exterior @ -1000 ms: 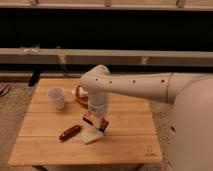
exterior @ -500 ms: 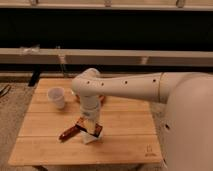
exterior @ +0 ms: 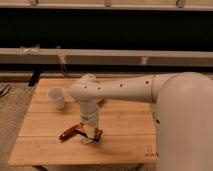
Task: Place the eraser on the white sponge
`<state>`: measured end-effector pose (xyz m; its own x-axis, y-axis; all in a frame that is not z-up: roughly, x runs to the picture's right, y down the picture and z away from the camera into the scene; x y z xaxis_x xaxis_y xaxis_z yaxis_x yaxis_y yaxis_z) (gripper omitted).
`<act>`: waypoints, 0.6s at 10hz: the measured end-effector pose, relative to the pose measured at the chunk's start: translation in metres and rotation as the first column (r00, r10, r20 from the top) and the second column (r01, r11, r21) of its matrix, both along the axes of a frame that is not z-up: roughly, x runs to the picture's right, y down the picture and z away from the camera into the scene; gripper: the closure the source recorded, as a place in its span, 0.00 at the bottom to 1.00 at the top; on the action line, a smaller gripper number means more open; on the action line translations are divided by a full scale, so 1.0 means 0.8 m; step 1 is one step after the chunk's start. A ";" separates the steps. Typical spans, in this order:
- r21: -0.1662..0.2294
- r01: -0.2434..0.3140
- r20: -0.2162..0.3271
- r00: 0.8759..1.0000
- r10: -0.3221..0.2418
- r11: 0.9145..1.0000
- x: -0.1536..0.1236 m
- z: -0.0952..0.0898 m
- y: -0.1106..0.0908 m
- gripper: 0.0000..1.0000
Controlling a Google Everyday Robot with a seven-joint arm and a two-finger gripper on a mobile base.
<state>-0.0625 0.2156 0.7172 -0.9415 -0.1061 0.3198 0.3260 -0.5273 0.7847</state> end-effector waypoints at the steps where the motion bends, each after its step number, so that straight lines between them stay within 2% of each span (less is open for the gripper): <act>1: -0.002 0.009 -0.008 1.000 -0.009 1.000 0.001 0.002 0.004 0.69; 3: -0.005 0.031 -0.023 0.999 -0.031 0.999 -0.001 0.008 0.011 0.46; 6: -0.003 0.042 -0.044 0.998 -0.042 0.999 0.001 0.023 0.016 0.21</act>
